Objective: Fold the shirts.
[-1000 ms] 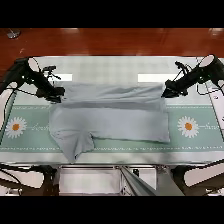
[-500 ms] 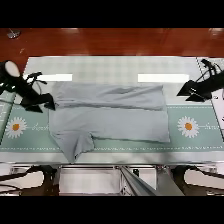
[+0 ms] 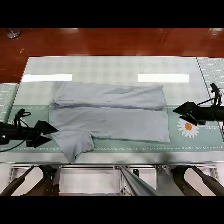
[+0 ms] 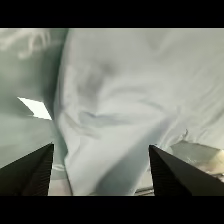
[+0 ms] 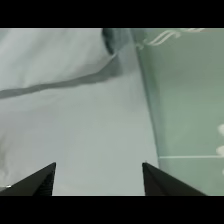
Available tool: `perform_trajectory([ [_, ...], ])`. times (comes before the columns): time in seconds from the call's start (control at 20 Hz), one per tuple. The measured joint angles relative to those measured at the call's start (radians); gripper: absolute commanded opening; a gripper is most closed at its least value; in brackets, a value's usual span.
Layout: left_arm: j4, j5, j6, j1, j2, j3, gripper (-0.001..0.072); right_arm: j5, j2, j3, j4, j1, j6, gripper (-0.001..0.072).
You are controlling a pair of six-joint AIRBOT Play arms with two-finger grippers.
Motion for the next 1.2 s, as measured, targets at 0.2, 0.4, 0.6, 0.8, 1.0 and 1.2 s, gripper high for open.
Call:
perform_trajectory([
  [0.2, -0.043, 0.039, 0.014, -0.039, 0.014, -0.068, 0.0701, -0.021, 0.024, -0.065, 0.051, -0.006, -0.026, 0.0618],
  [0.4, -0.08, 0.06, 0.014, -0.201, -0.016, -0.096, 0.0365, -0.023, 0.031, -0.082, 0.065, -0.011, -0.033, 0.0618],
  [0.6, -0.064, 0.136, 0.035, -0.328, -0.034, -0.102, 0.0019, 0.004, 0.033, -0.084, -0.043, -0.042, 0.011, 0.0618],
  [0.8, -0.07, 0.147, 0.051, -0.358, -0.036, -0.093, 0.0019, 0.074, 0.033, -0.114, -0.208, -0.053, 0.108, 0.0618],
  [1.0, -0.074, 0.154, 0.058, -0.366, -0.037, -0.09, 0.0019, 0.115, 0.029, -0.183, -0.263, 0.004, 0.153, 0.0618],
  [1.2, -0.077, 0.161, 0.062, -0.369, -0.037, -0.089, 0.0019, 0.081, -0.004, -0.211, -0.22, 0.087, 0.167, 0.0618],
])
